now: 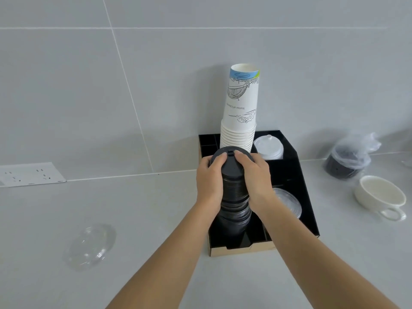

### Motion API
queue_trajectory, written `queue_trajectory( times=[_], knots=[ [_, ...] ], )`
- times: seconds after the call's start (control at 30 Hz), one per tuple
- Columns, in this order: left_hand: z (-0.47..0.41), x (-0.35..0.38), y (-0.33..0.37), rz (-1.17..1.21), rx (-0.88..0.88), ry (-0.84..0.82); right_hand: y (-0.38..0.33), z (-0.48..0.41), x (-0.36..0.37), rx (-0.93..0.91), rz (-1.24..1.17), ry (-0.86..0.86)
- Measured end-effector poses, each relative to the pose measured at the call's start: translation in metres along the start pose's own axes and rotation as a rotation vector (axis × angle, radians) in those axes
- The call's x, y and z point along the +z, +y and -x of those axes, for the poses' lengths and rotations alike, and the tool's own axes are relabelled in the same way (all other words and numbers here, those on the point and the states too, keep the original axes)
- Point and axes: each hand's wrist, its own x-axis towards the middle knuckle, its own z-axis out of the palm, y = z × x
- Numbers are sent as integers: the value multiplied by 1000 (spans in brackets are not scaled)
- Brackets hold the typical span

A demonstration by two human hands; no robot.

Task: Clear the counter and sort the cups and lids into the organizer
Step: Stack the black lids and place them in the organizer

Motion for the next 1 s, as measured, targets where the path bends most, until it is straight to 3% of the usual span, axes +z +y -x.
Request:
queue_trajectory(
  times=[0.27, 0.7, 1.0],
  knots=[
    [-3, -2, -22, -10, -37, 25, 19, -12, -7, 54, 3, -36],
    [11, -4, -51, -56, 170, 3, 40, 2, -25, 22, -140, -113],
    [12, -5, -58, -9, 193, -4, 52, 7, -29, -13, -167, -58]
  ],
)
